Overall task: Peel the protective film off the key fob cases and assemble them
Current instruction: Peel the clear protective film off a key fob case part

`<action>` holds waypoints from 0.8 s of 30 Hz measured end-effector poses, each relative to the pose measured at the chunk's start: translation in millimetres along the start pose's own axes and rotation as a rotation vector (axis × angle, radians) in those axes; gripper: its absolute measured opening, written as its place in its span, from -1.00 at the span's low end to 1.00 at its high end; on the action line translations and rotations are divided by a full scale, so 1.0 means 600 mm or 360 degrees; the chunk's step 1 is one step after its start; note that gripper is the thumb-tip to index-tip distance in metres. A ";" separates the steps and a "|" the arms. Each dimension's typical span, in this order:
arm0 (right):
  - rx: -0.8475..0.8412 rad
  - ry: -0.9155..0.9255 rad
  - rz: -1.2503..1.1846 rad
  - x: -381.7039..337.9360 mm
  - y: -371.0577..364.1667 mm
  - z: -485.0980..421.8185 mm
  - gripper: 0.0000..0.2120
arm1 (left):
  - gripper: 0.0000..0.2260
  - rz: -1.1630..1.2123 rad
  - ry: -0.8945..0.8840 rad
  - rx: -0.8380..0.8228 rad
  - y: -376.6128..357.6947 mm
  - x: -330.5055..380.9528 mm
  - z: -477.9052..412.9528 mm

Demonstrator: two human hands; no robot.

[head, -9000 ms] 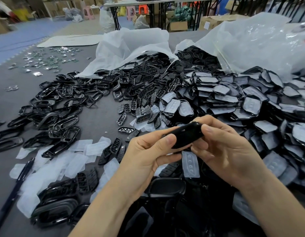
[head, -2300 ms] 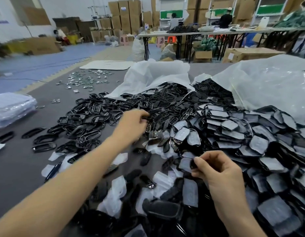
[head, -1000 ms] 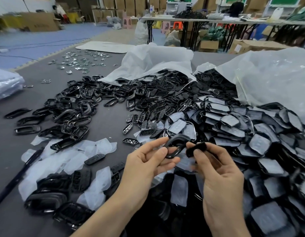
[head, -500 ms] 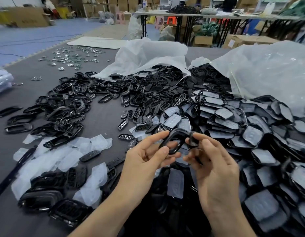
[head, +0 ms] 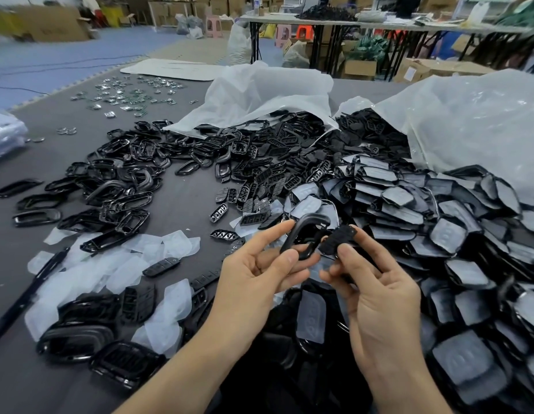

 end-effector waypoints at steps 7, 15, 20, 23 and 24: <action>0.0063 -0.0176 -0.0171 0.009 0.005 -0.001 -0.71 | -0.72 0.0025 -0.0012 -0.0002 -0.005 0.001 0.001; 0.0107 -0.0267 -0.0235 0.009 0.007 0.001 -0.75 | -0.71 0.0027 -0.0046 0.0000 -0.008 0.001 0.001; 0.0133 -0.0297 -0.0240 0.010 0.011 0.000 -0.76 | -0.69 -0.0004 -0.0059 0.0020 -0.007 0.001 0.000; 0.0138 -0.0305 -0.0234 0.010 0.012 0.000 -0.75 | -0.68 -0.0001 -0.0055 0.0022 -0.008 0.001 0.000; 0.0137 -0.0305 -0.0231 0.010 0.012 0.000 -0.76 | -0.67 -0.0002 -0.0055 0.0022 -0.008 0.002 0.000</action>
Point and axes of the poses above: each hand's wrist, its own z-axis away from the middle knuckle, its own y-axis out of the back of the hand, x = y × z, the point moved 7 cm from there along -z, towards the middle knuckle, and after that the axes turned 1 degree about z, right-handed, at the moved point
